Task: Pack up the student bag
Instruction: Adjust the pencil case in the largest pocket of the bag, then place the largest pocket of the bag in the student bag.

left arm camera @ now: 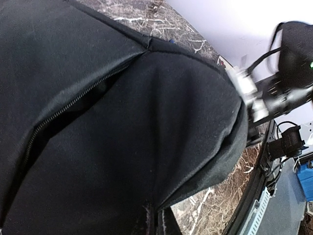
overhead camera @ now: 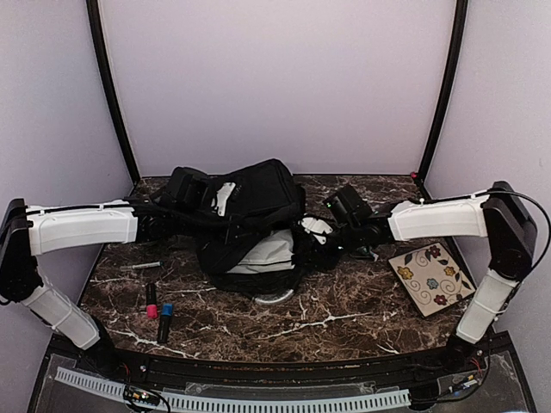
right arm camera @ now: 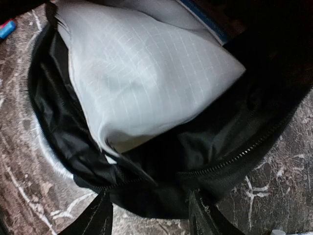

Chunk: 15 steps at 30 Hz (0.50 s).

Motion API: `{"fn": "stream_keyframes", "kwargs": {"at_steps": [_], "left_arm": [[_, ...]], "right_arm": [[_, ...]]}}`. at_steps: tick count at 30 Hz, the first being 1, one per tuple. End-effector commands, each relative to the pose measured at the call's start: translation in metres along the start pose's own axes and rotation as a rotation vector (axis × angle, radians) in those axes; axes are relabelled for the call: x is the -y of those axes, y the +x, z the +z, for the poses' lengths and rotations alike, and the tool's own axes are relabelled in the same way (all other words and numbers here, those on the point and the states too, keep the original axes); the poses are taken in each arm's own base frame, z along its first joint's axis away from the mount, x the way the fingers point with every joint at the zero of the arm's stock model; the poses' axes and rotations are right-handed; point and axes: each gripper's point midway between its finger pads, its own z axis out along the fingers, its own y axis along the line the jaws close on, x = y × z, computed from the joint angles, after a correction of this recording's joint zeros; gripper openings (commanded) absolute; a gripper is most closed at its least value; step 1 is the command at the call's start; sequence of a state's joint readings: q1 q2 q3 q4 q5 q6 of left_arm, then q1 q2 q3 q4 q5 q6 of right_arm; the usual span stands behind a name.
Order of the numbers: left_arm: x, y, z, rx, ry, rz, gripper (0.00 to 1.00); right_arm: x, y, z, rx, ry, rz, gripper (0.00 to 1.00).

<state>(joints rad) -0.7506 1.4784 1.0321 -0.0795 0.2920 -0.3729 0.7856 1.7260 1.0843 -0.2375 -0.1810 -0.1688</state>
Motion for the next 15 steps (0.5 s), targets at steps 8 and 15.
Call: {"fn": "stream_keyframes", "kwargs": {"at_steps": [8, 15], "left_arm": [[-0.010, 0.050, 0.037, -0.134, 0.051, -0.104, 0.13], [0.001, 0.013, -0.003, -0.071, -0.023, -0.034, 0.54]], "right_arm": [[-0.052, -0.007, -0.064, 0.094, -0.250, -0.189, 0.54], [-0.049, -0.019, -0.073, 0.114, -0.222, -0.234, 0.59]]}}
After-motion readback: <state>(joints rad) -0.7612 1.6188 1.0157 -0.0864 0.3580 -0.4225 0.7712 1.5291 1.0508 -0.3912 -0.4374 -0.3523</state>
